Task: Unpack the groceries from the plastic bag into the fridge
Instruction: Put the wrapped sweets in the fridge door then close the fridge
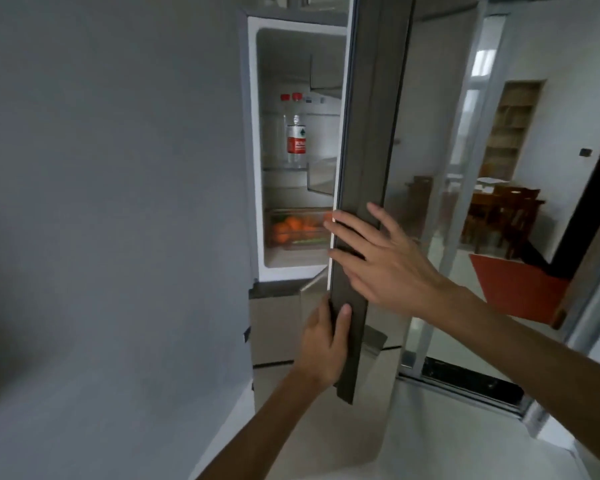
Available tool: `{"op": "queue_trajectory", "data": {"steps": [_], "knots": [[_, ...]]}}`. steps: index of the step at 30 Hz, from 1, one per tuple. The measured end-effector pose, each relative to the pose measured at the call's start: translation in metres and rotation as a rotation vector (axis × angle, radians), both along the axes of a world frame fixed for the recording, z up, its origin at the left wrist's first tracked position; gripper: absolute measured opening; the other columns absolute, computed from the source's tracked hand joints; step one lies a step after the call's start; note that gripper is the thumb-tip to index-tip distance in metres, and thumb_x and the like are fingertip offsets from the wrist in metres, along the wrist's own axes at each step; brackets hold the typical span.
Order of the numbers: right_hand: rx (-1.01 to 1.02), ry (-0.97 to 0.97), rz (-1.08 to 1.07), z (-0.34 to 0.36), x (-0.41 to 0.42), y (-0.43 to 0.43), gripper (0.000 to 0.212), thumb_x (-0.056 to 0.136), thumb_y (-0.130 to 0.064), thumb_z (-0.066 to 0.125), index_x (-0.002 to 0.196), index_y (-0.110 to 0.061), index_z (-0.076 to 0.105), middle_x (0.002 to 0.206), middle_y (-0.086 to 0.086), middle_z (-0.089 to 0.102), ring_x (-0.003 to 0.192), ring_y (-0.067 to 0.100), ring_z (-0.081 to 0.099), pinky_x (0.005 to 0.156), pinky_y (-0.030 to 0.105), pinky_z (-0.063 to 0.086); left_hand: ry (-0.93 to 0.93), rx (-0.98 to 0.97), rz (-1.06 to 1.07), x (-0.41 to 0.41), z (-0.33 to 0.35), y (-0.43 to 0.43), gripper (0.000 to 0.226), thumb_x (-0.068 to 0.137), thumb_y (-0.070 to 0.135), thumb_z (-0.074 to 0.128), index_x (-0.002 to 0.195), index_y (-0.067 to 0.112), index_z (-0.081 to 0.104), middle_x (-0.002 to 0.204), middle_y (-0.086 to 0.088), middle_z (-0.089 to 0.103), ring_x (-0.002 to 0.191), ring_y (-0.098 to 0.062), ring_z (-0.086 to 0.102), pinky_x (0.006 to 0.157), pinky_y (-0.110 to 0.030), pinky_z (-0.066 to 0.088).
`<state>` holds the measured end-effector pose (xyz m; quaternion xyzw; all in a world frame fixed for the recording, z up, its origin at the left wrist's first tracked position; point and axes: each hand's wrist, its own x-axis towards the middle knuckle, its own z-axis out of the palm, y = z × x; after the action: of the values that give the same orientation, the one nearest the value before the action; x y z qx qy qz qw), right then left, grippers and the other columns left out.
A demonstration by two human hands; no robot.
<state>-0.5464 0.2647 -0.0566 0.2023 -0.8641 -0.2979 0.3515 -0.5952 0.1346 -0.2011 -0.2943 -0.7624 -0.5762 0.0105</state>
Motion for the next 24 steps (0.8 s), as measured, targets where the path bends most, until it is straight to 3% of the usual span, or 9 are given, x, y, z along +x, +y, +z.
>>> {"op": "queue_trajectory", "data": {"steps": [2, 5, 9, 12, 15, 19, 24], "knots": [[0.003, 0.000, 0.015, -0.001, -0.035, -0.024, 0.043, 0.089, -0.027, 0.048, 0.129, -0.016, 0.060, 0.155, 0.013, 0.034, 0.149, 0.026, 0.020, 0.121, 0.051, 0.004, -0.013, -0.019, 0.081, -0.014, -0.001, -0.014, 0.068, 0.093, 0.070, 0.026, 0.148, 0.029, 0.028, 0.133, 0.003, 0.060, 0.116, -0.013, 0.060, 0.097, -0.033, 0.049], [0.031, 0.017, 0.049, 0.001, -0.087, -0.052, 0.049, 0.089, -0.022, 0.046, 0.136, -0.011, 0.053, 0.157, 0.016, 0.029, 0.149, 0.029, 0.016, 0.121, 0.049, -0.004, 0.006, -0.067, 0.200, -0.034, 0.002, -0.031, 0.077, 0.096, 0.062, 0.025, 0.157, 0.022, 0.003, 0.161, 0.003, 0.024, 0.144, -0.015, 0.030, 0.113, -0.021, 0.024], [0.049, 0.047, 0.070, -0.004, -0.155, -0.077, 0.050, 0.087, -0.016, 0.044, 0.135, -0.004, 0.053, 0.156, 0.021, 0.027, 0.149, 0.032, 0.015, 0.122, 0.049, 0.000, 0.015, -0.121, 0.272, -0.070, 0.005, -0.044, 0.072, 0.103, 0.046, 0.032, 0.156, 0.016, -0.006, 0.164, -0.002, 0.013, 0.148, -0.018, 0.022, 0.113, -0.020, 0.019], [0.059, 0.092, 0.110, -0.009, -0.206, -0.091, 0.052, 0.088, -0.014, 0.033, 0.134, 0.001, 0.052, 0.155, 0.023, 0.027, 0.148, 0.033, 0.018, 0.121, 0.048, 0.003, 0.056, -0.184, 0.358, -0.113, 0.004, -0.055, 0.070, 0.102, 0.046, 0.029, 0.156, 0.010, 0.003, 0.163, -0.006, 0.018, 0.148, -0.020, 0.023, 0.115, -0.018, 0.016], [0.051, 0.127, 0.134, -0.013, -0.255, -0.101, 0.052, 0.088, -0.015, 0.036, 0.135, 0.004, 0.050, 0.156, 0.022, 0.025, 0.148, 0.031, 0.018, 0.121, 0.047, -0.002, 0.128, -0.263, 0.444, -0.162, 0.002, -0.067, 0.092, 0.089, 0.072, 0.008, 0.153, 0.007, 0.018, 0.148, -0.013, 0.046, 0.130, -0.030, 0.050, 0.112, -0.035, 0.038], [0.020, 0.164, 0.132, -0.017, -0.313, -0.107, 0.057, 0.089, -0.018, 0.045, 0.141, 0.004, 0.042, 0.159, 0.018, 0.019, 0.150, 0.027, 0.013, 0.120, 0.044, -0.007, 0.175, -0.233, 0.516, -0.231, 0.001, -0.082, 0.053, 0.098, 0.042, 0.046, 0.142, 0.012, 0.043, 0.126, -0.006, 0.066, 0.111, -0.028, 0.064, 0.089, -0.039, 0.054], [0.007, 0.159, 0.162, -0.018, -0.370, -0.104, 0.057, 0.092, -0.016, 0.042, 0.145, 0.003, 0.036, 0.160, 0.017, 0.016, 0.150, 0.026, 0.010, 0.122, 0.044, -0.003, 0.238, -0.323, 0.674, -0.293, 0.001, -0.079, 0.033, 0.096, 0.040, 0.055, 0.121, 0.018, 0.056, 0.105, -0.002, 0.073, 0.090, -0.027, 0.069, 0.068, -0.039, 0.055]]}}
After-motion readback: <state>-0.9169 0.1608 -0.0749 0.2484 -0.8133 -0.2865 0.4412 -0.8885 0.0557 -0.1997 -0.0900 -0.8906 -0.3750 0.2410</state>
